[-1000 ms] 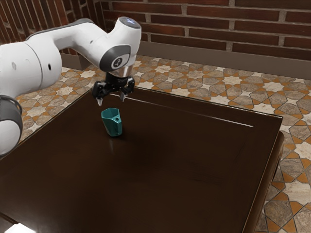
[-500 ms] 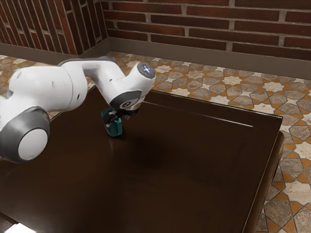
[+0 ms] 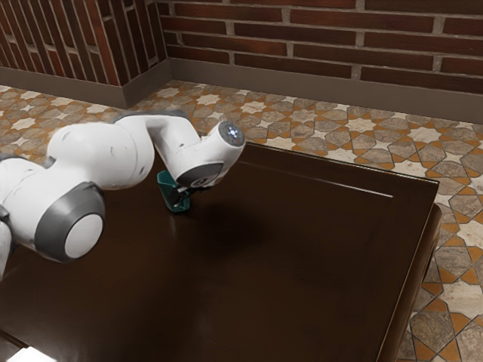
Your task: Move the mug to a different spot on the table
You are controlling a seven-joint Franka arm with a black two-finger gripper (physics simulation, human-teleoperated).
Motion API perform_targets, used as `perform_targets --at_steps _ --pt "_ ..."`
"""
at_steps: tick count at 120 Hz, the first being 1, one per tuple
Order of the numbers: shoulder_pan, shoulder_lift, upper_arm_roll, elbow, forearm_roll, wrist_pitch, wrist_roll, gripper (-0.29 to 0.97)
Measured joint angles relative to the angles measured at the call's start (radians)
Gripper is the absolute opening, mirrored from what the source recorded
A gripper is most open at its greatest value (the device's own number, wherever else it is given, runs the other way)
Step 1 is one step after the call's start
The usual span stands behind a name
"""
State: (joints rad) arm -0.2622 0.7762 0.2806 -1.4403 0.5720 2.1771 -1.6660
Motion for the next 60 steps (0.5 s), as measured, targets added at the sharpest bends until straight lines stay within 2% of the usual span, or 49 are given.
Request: perform_targets --at_steps 60 --pt "0.007 0.018 0.000 -0.005 0.003 0.011 -0.063 0.25"
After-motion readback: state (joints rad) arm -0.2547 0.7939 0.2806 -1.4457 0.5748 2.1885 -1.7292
